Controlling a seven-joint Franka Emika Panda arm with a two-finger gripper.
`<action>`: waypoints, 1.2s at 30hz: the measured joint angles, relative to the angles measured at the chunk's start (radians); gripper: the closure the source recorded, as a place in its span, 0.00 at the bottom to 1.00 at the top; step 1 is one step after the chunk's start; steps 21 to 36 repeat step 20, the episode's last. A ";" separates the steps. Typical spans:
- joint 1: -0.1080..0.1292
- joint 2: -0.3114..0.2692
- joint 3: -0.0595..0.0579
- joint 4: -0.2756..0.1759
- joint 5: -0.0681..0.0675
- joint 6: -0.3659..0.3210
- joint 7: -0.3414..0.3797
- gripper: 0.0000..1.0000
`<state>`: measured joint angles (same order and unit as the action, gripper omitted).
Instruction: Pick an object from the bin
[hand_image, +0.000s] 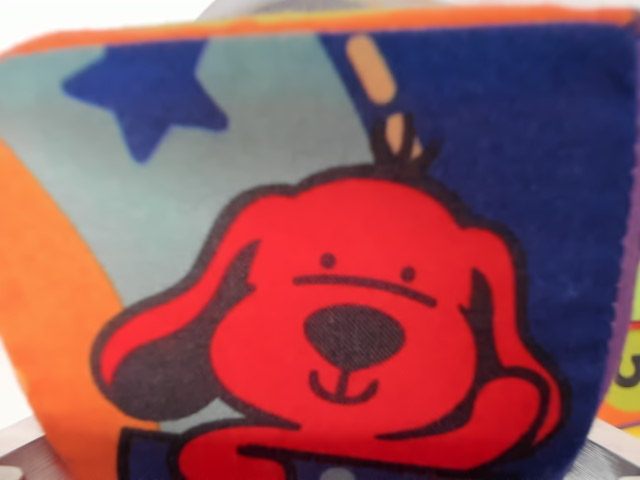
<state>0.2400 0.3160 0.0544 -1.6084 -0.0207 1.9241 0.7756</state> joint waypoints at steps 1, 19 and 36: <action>0.000 0.000 0.000 0.002 0.000 -0.002 0.000 1.00; 0.000 0.001 0.000 0.008 0.000 -0.008 0.000 1.00; 0.000 0.001 0.000 0.008 0.000 -0.008 0.000 1.00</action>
